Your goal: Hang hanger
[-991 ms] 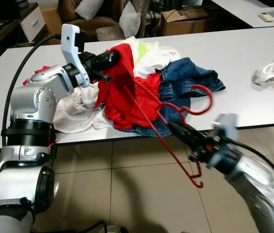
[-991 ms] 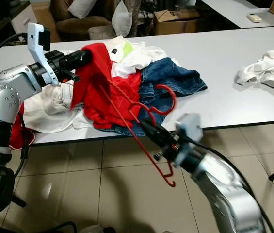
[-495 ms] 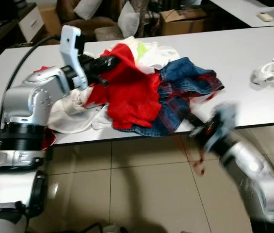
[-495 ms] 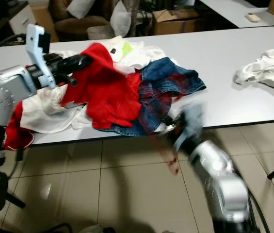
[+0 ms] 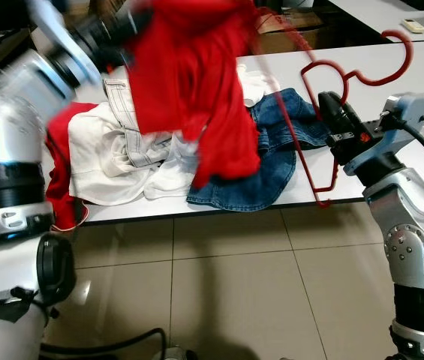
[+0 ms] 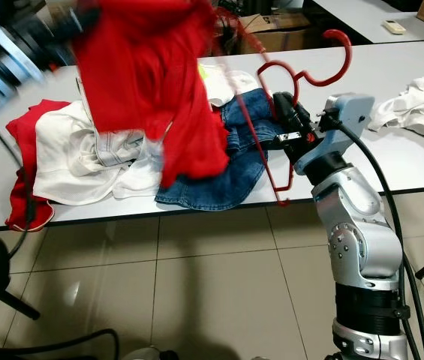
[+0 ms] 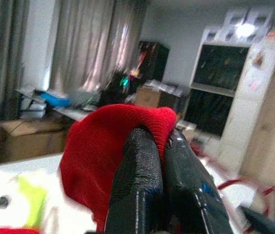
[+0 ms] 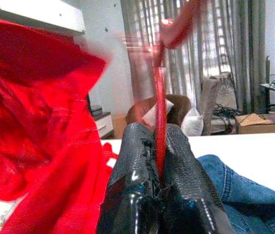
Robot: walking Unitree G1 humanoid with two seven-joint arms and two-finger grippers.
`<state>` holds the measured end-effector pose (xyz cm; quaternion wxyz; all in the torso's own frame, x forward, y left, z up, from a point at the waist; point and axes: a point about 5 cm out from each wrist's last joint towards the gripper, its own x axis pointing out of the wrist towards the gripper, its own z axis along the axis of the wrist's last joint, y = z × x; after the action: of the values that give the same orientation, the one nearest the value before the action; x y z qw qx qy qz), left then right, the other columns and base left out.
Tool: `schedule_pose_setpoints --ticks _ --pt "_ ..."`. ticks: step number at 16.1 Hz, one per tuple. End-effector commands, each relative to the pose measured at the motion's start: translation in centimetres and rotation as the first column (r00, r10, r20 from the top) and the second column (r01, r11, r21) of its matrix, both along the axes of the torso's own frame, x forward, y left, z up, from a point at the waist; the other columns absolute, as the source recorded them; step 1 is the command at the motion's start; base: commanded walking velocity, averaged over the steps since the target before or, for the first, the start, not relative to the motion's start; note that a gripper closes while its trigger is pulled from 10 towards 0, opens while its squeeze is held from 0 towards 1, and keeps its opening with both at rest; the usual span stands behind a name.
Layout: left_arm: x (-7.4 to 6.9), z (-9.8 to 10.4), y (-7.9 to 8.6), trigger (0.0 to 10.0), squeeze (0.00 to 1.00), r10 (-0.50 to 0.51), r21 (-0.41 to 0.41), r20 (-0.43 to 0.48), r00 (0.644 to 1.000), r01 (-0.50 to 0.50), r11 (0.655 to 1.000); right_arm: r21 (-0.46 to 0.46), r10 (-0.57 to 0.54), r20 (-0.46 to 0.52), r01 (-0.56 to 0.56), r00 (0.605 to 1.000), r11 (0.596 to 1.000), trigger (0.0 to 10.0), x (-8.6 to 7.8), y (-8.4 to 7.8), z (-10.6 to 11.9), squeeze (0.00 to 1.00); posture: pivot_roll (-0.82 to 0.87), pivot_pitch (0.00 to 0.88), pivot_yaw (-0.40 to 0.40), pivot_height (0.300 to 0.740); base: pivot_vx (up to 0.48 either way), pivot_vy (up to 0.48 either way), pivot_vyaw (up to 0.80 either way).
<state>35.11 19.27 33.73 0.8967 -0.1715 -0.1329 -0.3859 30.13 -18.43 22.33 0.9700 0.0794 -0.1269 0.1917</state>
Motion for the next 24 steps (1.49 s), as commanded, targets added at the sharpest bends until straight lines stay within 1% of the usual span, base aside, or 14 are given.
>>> schedule_pose_setpoints --ticks 1,2,4,6,7,8,11,12,13,14,16,20,22,24 --pt "-0.2 -0.4 0.0 0.0 0.0 -0.012 -0.01 -0.025 1.0 0.011 1.0 -0.078 0.021 -0.074 -0.026 0.997 0.997 10.0 -0.2 0.4 -1.7 0.0 -0.17 0.0 0.086 0.74 0.0 0.0 0.0" --pt "-0.1 -0.6 -0.1 0.0 0.0 0.004 -0.032 -0.021 1.0 -0.004 0.999 -0.157 -0.016 -0.141 -0.006 0.99 0.988 10.0 -0.4 0.4 -3.7 0.0 -0.17 0.0 0.086 0.74 0.0 0.0 0.0" --pt "0.1 0.7 0.5 0.0 0.0 0.026 -0.093 0.014 1.0 -0.024 0.995 -0.134 -0.035 -0.129 0.018 0.991 0.991 10.0 -0.1 -0.3 -3.3 0.0 -0.17 0.0 0.092 0.74 0.0 0.0 0.0" --pt "1.2 -0.1 0.3 0.0 0.0 0.099 0.062 -0.05 0.994 -0.096 0.993 -0.139 -0.037 -0.089 0.025 0.995 0.99 10.0 0.8 -0.9 -1.8 0.0 -0.16 0.0 0.096 0.74 0.0 0.0 0.0" --pt "1.8 -1.5 -0.6 0.0 0.0 0.123 0.162 -0.113 0.986 -0.104 0.981 -0.137 0.036 -0.058 -0.044 0.998 0.99 10.0 0.8 -0.5 -0.7 0.0 -0.16 0.0 0.095 0.74 0.0 0.0 0.0" --pt "2.3 -3.2 -1.9 0.0 0.0 0.151 0.247 -0.149 0.977 -0.111 0.963 -0.134 0.165 -0.037 -0.169 0.986 0.976 10.0 -0.4 0.6 -0.2 0.0 -0.16 0.0 0.091 0.74 0.0 0.0 0.0" --pt "3.5 -5.5 -3.1 0.0 0.0 0.237 0.308 -0.191 0.953 -0.171 0.936 -0.126 0.245 -0.066 -0.252 0.967 0.96 10.0 -2.7 1.0 -1.2 0.0 -0.16 0.0 0.096 0.74 0.0 0.0 0.0" --pt "4.2 -6.6 -3.8 0.0 0.0 0.274 0.351 -0.197 0.941 -0.193 0.916 -0.13 0.303 -0.11 -0.316 0.947 0.94 10.0 -4.4 1.2 -2.1 0.0 -0.17 0.0 0.105 0.74 0.0 0.0 0.0" --pt "4.6 -7.0 -4.2 0.0 0.0 0.291 0.375 -0.19 0.938 -0.204 0.904 -0.141 0.363 -0.161 -0.385 0.918 0.912 10.0 -5.8 1.5 -2.9 0.0 -0.18 0.0 0.114 0.74 0.0 0.0 0.0" --pt "5.0 -6.9 -4.5 0.0 0.0 0.319 0.372 -0.18 0.931 -0.236 0.898 -0.146 0.449 -0.244 -0.491 0.859 0.859 10.0 -7.9 1.9 -4.0 0.0 -0.19 0.0 0.123 0.74 0.0 0.0 0.0" --pt "5.5 -6.3 -4.3 0.0 0.0 0.363 0.357 -0.153 0.919 -0.291 0.888 -0.124 0.499 -0.308 -0.555 0.81 0.823 10.0 -9.5 2.3 -4.9 0.0 -0.19 0.0 0.129 0.74 0.0 0.0 0.0" --pt "5.1 -3.9 -5.1 0.0 0.0 0.272 0.316 -0.08 0.959 -0.235 0.919 -0.104 0.514 -0.349 -0.578 0.784 0.81 10.0 -9.1 3.9 -5.7 0.0 -0.18 0.0 0.132 0.74 0.0 0.0 0.0" --pt "4.7 -2.8 -5.7 0.0 0.0 0.201 0.279 -0.075 0.977 -0.173 0.945 -0.11 0.488 -0.41 -0.572 0.771 0.813 10.0 -7.9 4.7 -7.0 0.0 -0.18 0.0 0.13 0.74 0.0 0.0 0.0" --pt "4.2 -2.2 -6.2 0.0 0.0 0.138 0.264 -0.08 0.987 -0.112 0.958 -0.143 0.431 -0.443 -0.536 0.786 0.832 10.0 -6.6 5.2 -7.9 0.0 -0.18 0.0 0.128 0.74 0.0 0.0 0.0"
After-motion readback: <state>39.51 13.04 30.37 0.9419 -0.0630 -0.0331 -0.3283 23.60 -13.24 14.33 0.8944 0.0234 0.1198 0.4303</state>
